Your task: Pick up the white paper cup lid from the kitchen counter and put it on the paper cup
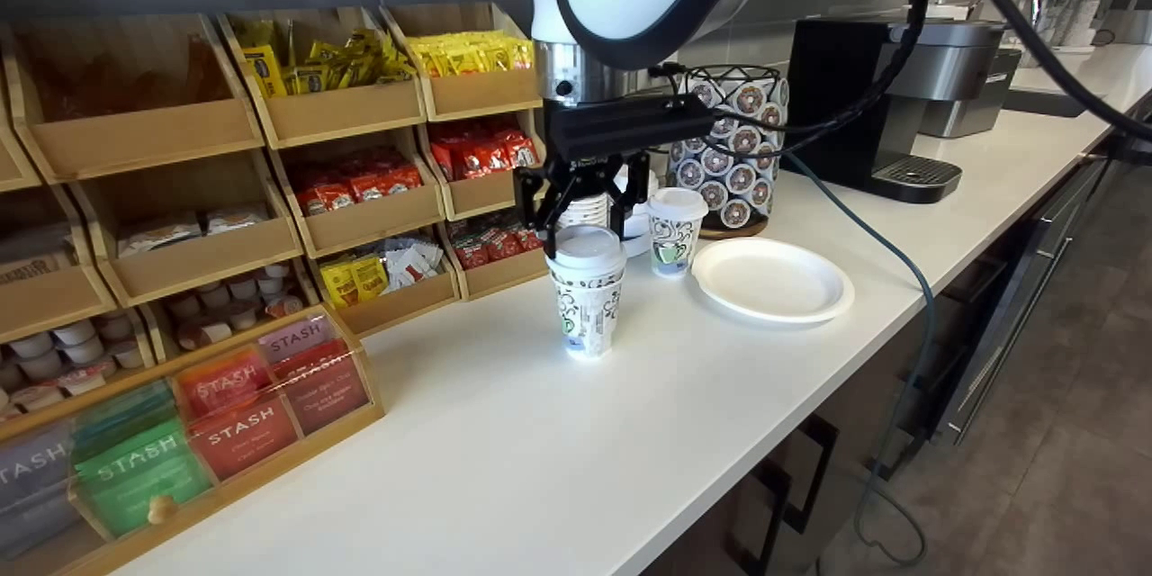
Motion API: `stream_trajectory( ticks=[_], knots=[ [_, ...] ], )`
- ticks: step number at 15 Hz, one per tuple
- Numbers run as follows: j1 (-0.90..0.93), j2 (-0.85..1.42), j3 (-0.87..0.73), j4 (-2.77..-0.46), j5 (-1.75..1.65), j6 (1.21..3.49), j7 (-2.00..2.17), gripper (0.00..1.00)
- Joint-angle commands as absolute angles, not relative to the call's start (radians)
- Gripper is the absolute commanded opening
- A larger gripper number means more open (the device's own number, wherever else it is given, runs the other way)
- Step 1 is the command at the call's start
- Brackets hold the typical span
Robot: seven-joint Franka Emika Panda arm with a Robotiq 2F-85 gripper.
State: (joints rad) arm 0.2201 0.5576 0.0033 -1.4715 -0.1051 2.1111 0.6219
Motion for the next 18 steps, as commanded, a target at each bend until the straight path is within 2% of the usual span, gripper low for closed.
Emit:
stream_trajectory(
  ticks=[1,11,16,18],
  knots=[
    [0.222,0.554,0.0,-1.47,-0.087,2.086,0.609,0.86],
    [0.217,0.559,0.001,-1.47,-0.082,2.084,0.605,0.86],
    [0.214,0.56,0.004,-1.471,-0.072,2.081,0.597,0.9],
    [0.215,0.559,0.002,-1.474,-0.073,2.082,0.6,0.97]
  ],
)
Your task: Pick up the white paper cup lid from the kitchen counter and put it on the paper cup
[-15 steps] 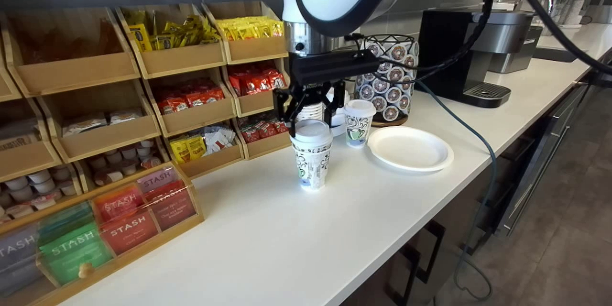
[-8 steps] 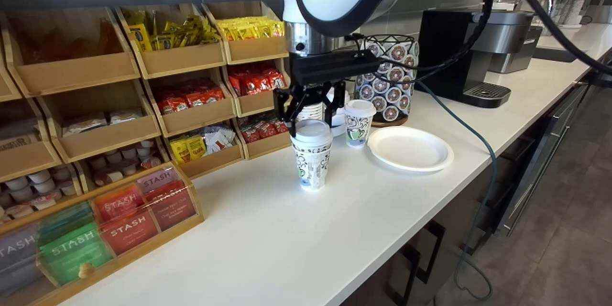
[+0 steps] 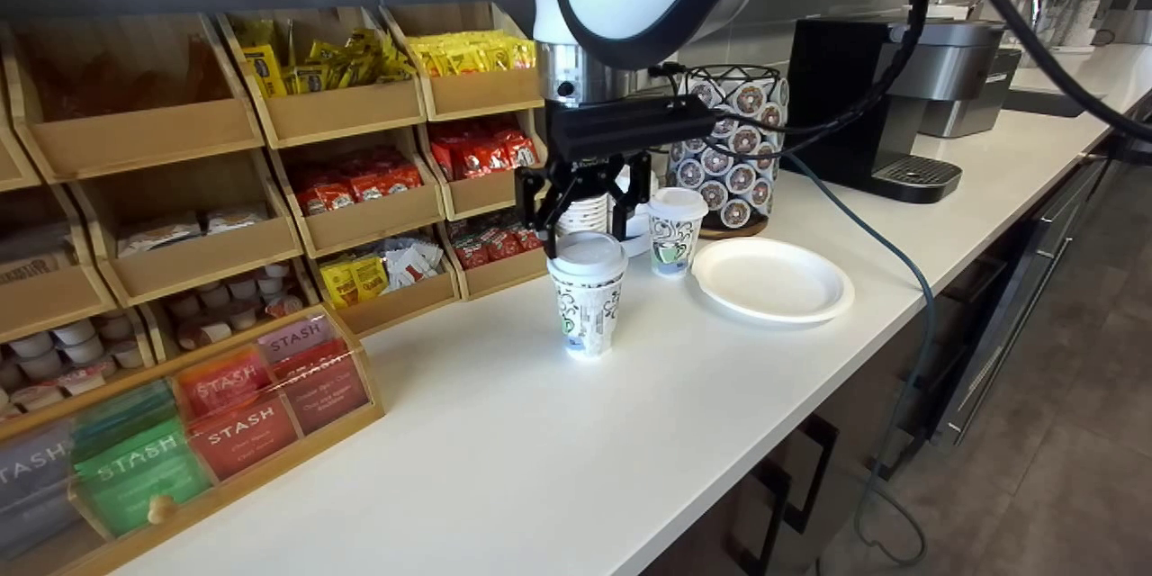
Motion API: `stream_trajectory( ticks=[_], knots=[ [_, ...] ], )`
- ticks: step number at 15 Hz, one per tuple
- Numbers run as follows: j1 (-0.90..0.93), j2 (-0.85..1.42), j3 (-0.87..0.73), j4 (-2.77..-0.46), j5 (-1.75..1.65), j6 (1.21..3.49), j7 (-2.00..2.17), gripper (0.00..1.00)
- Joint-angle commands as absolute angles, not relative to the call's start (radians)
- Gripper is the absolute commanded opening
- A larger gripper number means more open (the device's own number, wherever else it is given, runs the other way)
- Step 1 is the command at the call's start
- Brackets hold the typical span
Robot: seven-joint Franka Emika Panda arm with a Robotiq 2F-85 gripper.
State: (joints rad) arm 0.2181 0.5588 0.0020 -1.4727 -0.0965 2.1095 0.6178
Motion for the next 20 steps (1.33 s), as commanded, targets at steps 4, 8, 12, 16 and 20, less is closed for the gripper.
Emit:
stream_trajectory(
  ticks=[4,8,12,16,20],
  knots=[
    [0.219,0.548,0.002,-1.485,-0.078,2.093,0.599,1.0],
    [0.221,0.55,0.003,-1.484,-0.077,2.087,0.594,1.0],
    [0.24,0.527,-0.002,-1.493,-0.097,2.083,0.611,0.91],
    [0.25,0.511,-0.002,-1.5,-0.099,2.083,0.616,0.81],
    [0.251,0.51,-0.008,-1.498,-0.107,2.085,0.62,0.74]
  ],
)
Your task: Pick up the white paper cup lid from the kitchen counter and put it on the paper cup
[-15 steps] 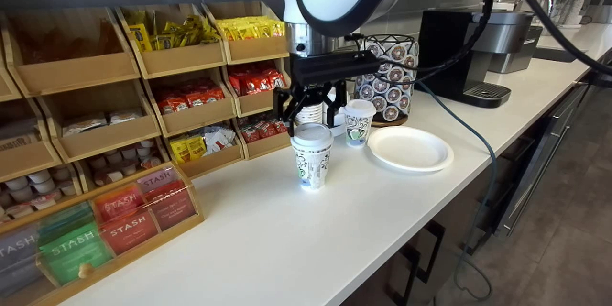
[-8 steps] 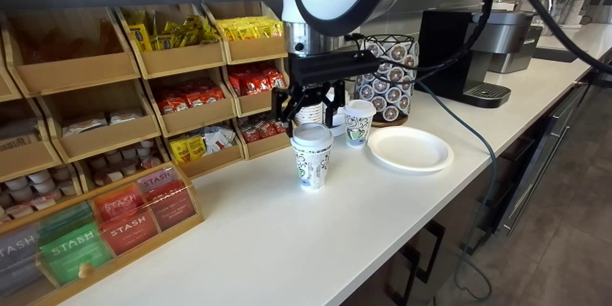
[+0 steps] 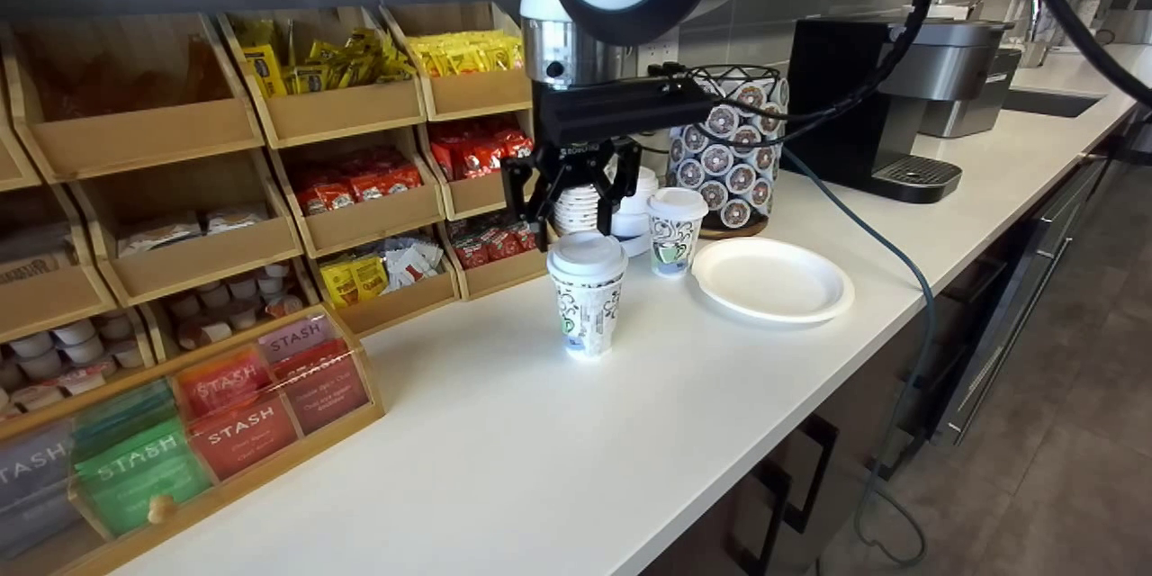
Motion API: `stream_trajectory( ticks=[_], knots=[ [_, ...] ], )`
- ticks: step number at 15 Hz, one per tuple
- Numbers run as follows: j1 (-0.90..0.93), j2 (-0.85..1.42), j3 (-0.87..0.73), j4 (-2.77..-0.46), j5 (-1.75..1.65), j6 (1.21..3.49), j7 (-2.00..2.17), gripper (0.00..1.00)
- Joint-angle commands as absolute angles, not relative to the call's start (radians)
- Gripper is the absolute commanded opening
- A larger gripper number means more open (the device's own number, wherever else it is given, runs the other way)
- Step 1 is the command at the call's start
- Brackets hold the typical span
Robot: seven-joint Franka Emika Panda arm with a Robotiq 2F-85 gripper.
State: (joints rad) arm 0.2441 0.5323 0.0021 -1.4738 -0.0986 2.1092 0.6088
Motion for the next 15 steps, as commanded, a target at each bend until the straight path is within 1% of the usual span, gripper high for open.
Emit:
stream_trajectory(
  ticks=[1,4,15],
  knots=[
    [0.25,0.511,-0.01,-1.495,-0.108,2.085,0.619,0.72],
    [0.247,0.514,-0.014,-1.492,-0.107,2.083,0.619,0.74],
    [0.237,0.523,-0.018,-1.492,-0.1,2.064,0.615,0.71]
  ],
)
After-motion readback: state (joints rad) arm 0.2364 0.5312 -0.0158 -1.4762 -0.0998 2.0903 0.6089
